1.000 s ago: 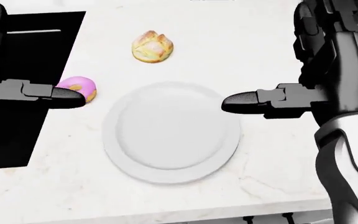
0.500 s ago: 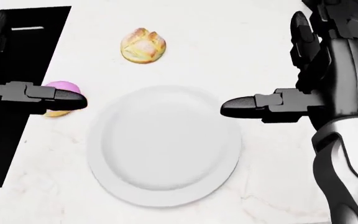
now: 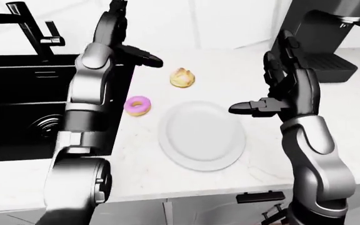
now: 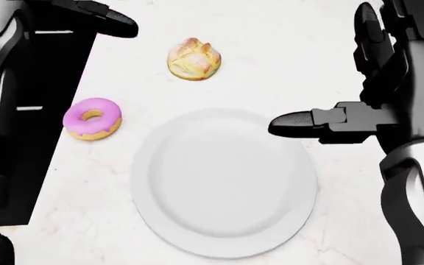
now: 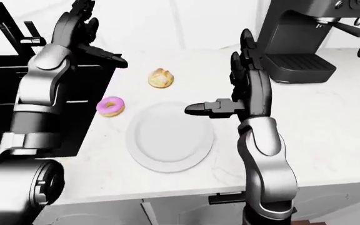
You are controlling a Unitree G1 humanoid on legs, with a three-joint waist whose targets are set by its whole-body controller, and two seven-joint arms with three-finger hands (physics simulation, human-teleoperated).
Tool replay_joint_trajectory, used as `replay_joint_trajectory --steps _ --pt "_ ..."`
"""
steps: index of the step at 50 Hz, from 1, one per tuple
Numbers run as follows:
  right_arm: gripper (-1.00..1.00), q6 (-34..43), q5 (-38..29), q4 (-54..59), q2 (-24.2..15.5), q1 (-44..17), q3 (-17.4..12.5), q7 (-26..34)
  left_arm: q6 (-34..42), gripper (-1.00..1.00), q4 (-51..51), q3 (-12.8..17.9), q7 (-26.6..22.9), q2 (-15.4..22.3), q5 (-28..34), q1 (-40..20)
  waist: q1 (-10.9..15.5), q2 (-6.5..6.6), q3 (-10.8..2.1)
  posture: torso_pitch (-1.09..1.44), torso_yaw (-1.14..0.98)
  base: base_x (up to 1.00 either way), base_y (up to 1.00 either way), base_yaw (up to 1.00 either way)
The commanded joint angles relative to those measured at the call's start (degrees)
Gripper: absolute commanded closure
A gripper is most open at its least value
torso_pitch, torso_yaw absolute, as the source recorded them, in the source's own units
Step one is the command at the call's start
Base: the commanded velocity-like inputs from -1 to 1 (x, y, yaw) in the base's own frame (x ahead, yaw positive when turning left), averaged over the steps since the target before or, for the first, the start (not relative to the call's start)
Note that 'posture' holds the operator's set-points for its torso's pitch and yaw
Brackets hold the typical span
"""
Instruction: Place the pastries on the plates.
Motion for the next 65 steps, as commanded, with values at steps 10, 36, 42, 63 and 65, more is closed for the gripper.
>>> replay_joint_trajectory --steps 10,36,42,63,65 --pt "-1.00 1.6 1.3 -5.3 -2.0 -1.2 -2.5 -2.0 -21.5 -1.00 39.2 1.1 2.3 -3.0 2.7 -24.2 0.0 -0.76 -1.70 0.00 0.00 0.00 0.00 0.00" --pt "-1.00 13.5 13.5 -17.0 -9.6 -2.1 -11.2 -7.5 -20.6 -1.00 44.0 5.9 6.6 -6.6 10.6 -24.8 -0.1 -1.73 2.10 0.13 0.00 0.00 0.00 0.00" --pt "-1.00 11.9 13.3 -16.3 -9.7 -0.9 -10.6 -7.7 -19.9 -1.00 44.1 6.1 6.1 -6.9 12.8 -25.8 0.0 -1.86 3.46 0.17 0.00 0.00 0.00 0.00" --pt "-1.00 14.0 18.4 -18.6 -12.4 -0.9 -15.7 -11.0 -19.9 -1.00 44.4 6.1 7.1 -8.0 18.6 -28.5 0.2 -2.20 7.52 0.33 0.00 0.00 0.00 0.00" --pt "-1.00 13.9 18.9 -18.7 -12.9 -0.8 -15.9 -11.6 -19.7 -1.00 44.4 6.2 7.0 -8.3 18.8 -28.5 0.3 -2.26 7.86 0.34 0.00 0.00 0.00 0.00"
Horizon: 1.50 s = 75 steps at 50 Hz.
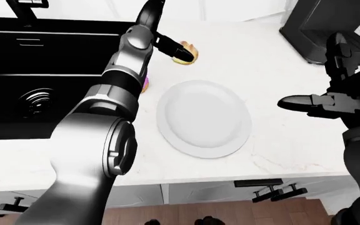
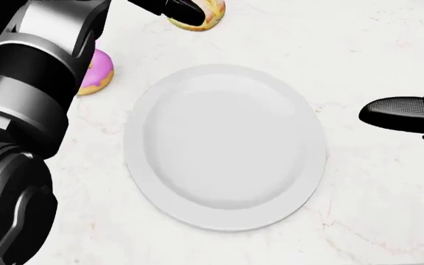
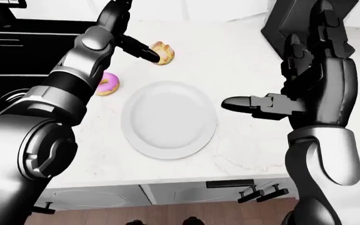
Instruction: Place the pastries on the plates.
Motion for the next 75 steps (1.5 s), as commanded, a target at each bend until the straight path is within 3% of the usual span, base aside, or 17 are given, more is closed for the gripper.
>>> replay_joint_trajectory --steps 1,15,25,44,52,59,75 --pt "-1.00 -1.0 1.2 -1.2 -1.3 -1.3 -1.2 -0.9 -1.5 -1.00 -2.3 -0.2 0.3 0.4 0.6 -2.4 0.1 -0.16 -1.86 0.35 0.00 0.00 0.00 0.00" --pt "-1.00 -2.8 3.6 -1.2 -2.7 0.9 -1.7 -2.0 -1.4 -1.00 -2.2 0.0 0.5 -0.5 2.3 -2.1 0.1 -0.55 0.54 0.45 0.00 0.00 0.00 0.00" --pt "-1.00 -0.9 7.4 -2.8 -4.8 1.2 -5.2 -3.4 -2.6 -1.00 -2.1 0.2 0.6 -0.9 2.8 -1.9 0.3 -0.74 2.02 0.52 0.00 0.00 0.00 0.00" --pt "-1.00 -0.2 15.4 -4.2 -9.4 2.4 -9.1 -8.2 -2.7 -1.00 -2.0 1.3 1.2 -1.8 2.4 -1.6 0.4 -1.35 4.28 0.66 0.00 0.00 0.00 0.00" --pt "-1.00 -1.6 16.5 -4.3 -10.1 3.9 -9.2 -9.0 -4.4 -1.00 -2.1 3.9 7.6 -1.8 -0.9 -2.5 0.2 -1.59 5.43 0.71 0.00 0.00 0.00 0.00" --pt "-1.00 -2.2 16.8 -4.6 -10.1 5.3 -9.6 -9.0 -3.6 -1.00 -2.0 3.7 9.2 -1.9 -1.8 -3.1 0.1 -1.53 6.60 0.76 0.00 0.00 0.00 0.00" --pt "-1.00 -1.8 22.8 -6.3 -12.5 7.8 -14.8 -11.2 -3.3 -1.00 -1.9 4.4 11.7 -2.2 -2.5 -4.4 -0.2 -1.58 8.93 0.86 0.00 0.00 0.00 0.00"
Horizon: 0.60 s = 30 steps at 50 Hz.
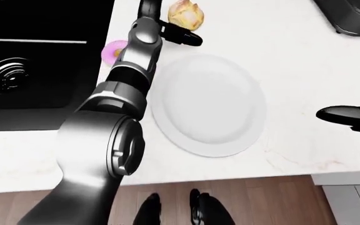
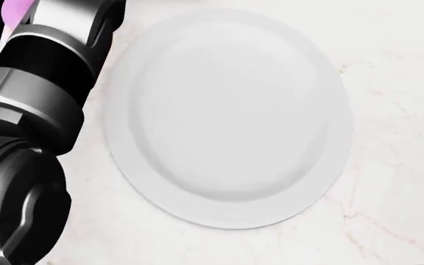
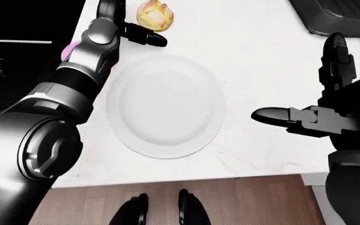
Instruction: Place the pastries on the plates.
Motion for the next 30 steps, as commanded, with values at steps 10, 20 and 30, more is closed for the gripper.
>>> replay_joint_trajectory --steps 10,20,30 --pt "-1.00 -1.8 5.2 -1.3 -4.3 0.5 -4.0 -3.1 -1.9 -1.00 -1.9 0.8 2.3 0.4 -1.0 -2.3 -0.1 -0.42 -1.61 0.86 0.00 0.00 0.00 0.00" --pt "-1.00 -2.8 6.8 -1.6 -5.2 2.3 -5.2 -3.8 -2.8 -0.84 -1.8 0.0 1.0 0.0 0.2 -1.9 -0.1 -0.49 -1.55 0.86 0.00 0.00 0.00 0.00" --pt "-1.00 -3.2 7.3 -1.9 -5.0 3.7 -6.5 -3.1 -3.7 0.00 -1.8 -0.2 0.8 -0.3 1.5 -1.9 -0.3 -0.54 -1.47 0.86 0.00 0.00 0.00 0.00"
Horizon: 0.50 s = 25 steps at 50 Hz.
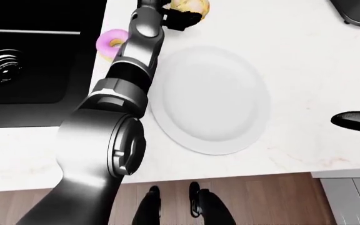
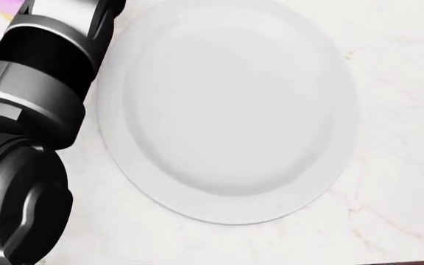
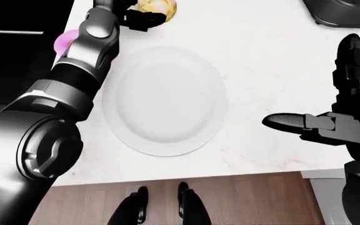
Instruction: Place the pastries on the plates.
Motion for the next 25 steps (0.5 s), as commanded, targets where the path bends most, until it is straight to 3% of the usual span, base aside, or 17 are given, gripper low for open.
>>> replay_joint_trajectory --steps 1,17,21,22,23,25 --pt "-1.00 -1.5 0.0 -0.9 -1.1 -0.5 -1.7 -0.1 0.0 0.03 0.1 0.0 -0.8 -0.1 0.1 -0.9 0.1 -0.47 -1.97 0.86 0.00 0.00 0.00 0.00" --pt "-1.00 -1.5 1.9 -0.7 -2.8 -0.7 -2.5 -1.1 -1.0 0.36 0.2 -1.4 -0.4 0.0 4.5 -1.3 0.1 -0.70 -1.86 0.86 0.00 0.00 0.00 0.00" --pt "-1.00 -1.8 1.2 -0.9 -2.5 -0.6 -1.8 -1.1 -1.4 0.58 0.1 -1.3 -0.4 0.5 4.5 -2.4 0.1 -0.77 -1.77 0.86 0.00 0.00 0.00 0.00" --pt "-1.00 -1.8 1.3 -1.0 -2.4 -0.6 -1.7 -1.1 -1.6 0.87 0.1 -1.1 -0.4 0.6 4.3 -2.7 0.0 -0.80 -1.71 0.86 0.00 0.00 0.00 0.00" --pt "-1.00 -1.8 1.3 -1.1 -2.4 -0.6 -1.7 -1.2 -1.6 1.00 0.1 -1.1 -0.5 0.7 4.3 -2.9 0.0 -0.82 -1.64 0.86 0.00 0.00 0.00 0.00" --pt "-1.00 -1.8 1.2 -1.2 -2.2 -0.5 -1.7 -1.2 -1.5 1.00 0.1 -1.0 -0.7 0.8 4.1 -3.2 0.0 -0.84 -1.47 0.86 0.00 0.00 0.00 0.00"
